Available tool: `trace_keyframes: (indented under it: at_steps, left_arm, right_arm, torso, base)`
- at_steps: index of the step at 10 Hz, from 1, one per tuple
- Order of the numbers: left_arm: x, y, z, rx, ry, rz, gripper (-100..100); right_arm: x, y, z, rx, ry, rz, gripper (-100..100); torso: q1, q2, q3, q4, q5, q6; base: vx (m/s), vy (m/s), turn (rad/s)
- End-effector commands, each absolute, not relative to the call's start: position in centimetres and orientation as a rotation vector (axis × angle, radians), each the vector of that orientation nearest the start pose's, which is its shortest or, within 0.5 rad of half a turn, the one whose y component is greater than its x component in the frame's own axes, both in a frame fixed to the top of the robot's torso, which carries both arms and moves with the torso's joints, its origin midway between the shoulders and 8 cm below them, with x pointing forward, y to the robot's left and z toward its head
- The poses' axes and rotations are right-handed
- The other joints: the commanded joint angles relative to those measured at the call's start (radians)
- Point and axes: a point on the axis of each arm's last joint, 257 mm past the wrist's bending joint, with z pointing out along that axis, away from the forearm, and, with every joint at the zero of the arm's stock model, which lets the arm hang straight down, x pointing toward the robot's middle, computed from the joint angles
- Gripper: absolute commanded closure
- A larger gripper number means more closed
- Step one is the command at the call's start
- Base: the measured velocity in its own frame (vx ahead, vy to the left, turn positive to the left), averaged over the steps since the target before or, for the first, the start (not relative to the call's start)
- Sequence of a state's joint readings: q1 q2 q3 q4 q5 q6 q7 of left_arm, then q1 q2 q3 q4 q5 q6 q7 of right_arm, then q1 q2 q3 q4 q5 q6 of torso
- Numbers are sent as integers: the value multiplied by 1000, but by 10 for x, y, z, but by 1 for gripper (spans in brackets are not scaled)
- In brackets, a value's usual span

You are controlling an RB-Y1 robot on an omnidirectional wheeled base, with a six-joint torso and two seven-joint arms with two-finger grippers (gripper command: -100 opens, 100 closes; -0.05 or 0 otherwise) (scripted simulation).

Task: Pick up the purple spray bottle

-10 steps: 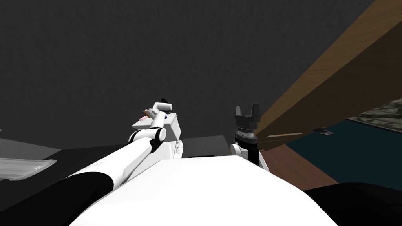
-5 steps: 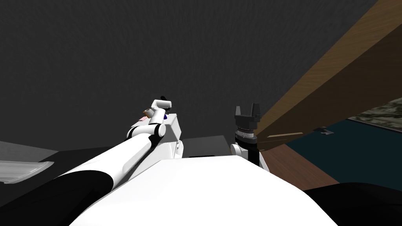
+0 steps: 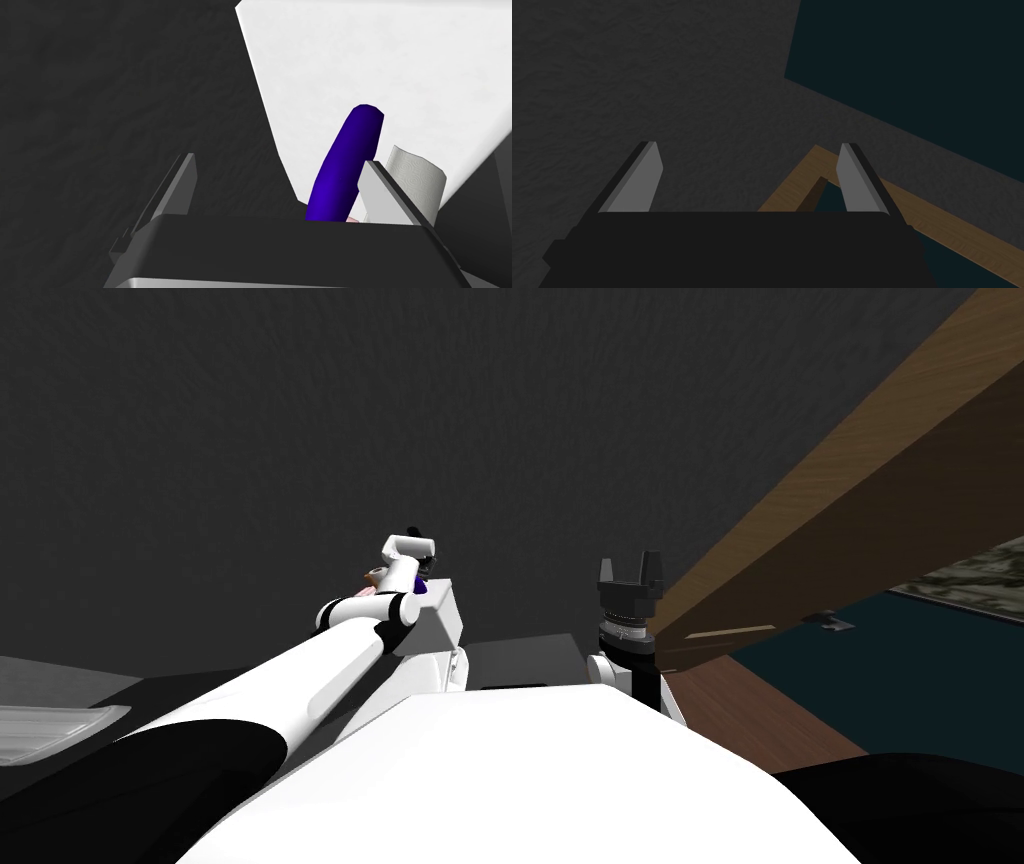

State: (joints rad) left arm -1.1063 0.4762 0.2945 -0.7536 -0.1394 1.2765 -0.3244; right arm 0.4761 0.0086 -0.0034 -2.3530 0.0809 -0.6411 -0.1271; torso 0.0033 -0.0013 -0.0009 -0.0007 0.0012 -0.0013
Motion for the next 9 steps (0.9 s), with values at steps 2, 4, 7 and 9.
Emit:
trace_keyframes:
  at_steps: [2, 4, 7, 9]
  left_arm:
    - [632, 442, -128, -1657, 1852, -71, -100]
    - [625, 442, -128, -1692, 1876, -47, -100]
    - [613, 441, -126, -1749, 1914, -8, -100]
    - [607, 441, -126, -1772, 1928, 7, -100]
  right_arm:
    - [303, -257, 85, 458, 470, 1427, 0]
    - [303, -257, 85, 458, 470, 1427, 0]
    - [303, -257, 85, 458, 470, 1427, 0]
    - [303, -257, 85, 458, 470, 1427, 0]
  torso:
    - [0, 0, 0, 0, 0, 0]
    - [0, 0, 0, 0, 0, 0]
    - [1, 0, 0, 0, 0, 0]
    - [1, 0, 0, 0, 0, 0]
  base:
    - [25, 44, -12]
    - [18, 39, -8]
    - [25, 48, -6]
    - [15, 48, 0]
